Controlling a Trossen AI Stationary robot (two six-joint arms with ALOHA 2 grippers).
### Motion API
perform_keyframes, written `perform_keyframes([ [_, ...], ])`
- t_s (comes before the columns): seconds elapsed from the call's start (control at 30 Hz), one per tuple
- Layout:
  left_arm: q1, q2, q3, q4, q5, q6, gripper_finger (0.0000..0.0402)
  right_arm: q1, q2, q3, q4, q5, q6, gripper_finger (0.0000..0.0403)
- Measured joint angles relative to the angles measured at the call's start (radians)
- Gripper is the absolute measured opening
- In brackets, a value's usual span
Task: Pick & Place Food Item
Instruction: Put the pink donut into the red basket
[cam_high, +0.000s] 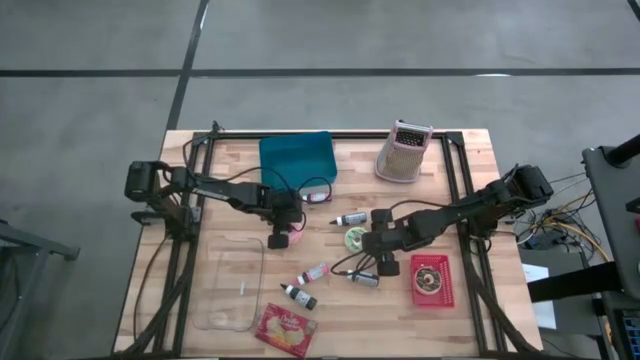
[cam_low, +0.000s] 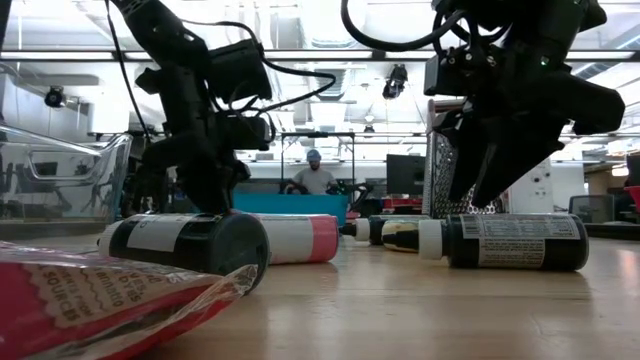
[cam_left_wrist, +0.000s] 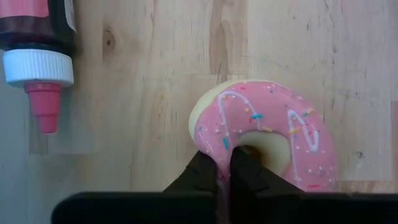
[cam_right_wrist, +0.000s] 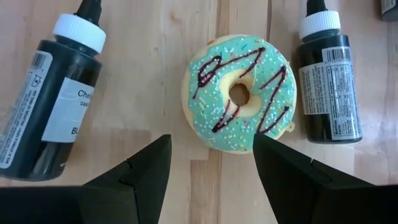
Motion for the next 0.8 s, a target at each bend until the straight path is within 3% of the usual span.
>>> perform_keyframes([
  [0.3,-0.018,-0.114,0.0,0.088,-0.104,-0.008,0.0006,0.0,0.0,-0.009,0.058,0.0,0.002,0.0224],
  [0.43,-0.028,-0.203,-0.033,0.202,-0.126,0.005,0.0006,0.0,0.0,-0.011,0.082,0.005,-0.009,0.0224],
  [0.57,-0.035,-0.295,-0.106,0.367,-0.148,0.011,0.0006,0.0,0.0,-0.013,0.125,0.006,-0.015,0.0224],
  [0.8,-0.042,-0.401,-0.316,0.805,-0.191,0.025,0.0006,0.0,0.0,-0.03,0.33,0.01,-0.068,0.0224],
])
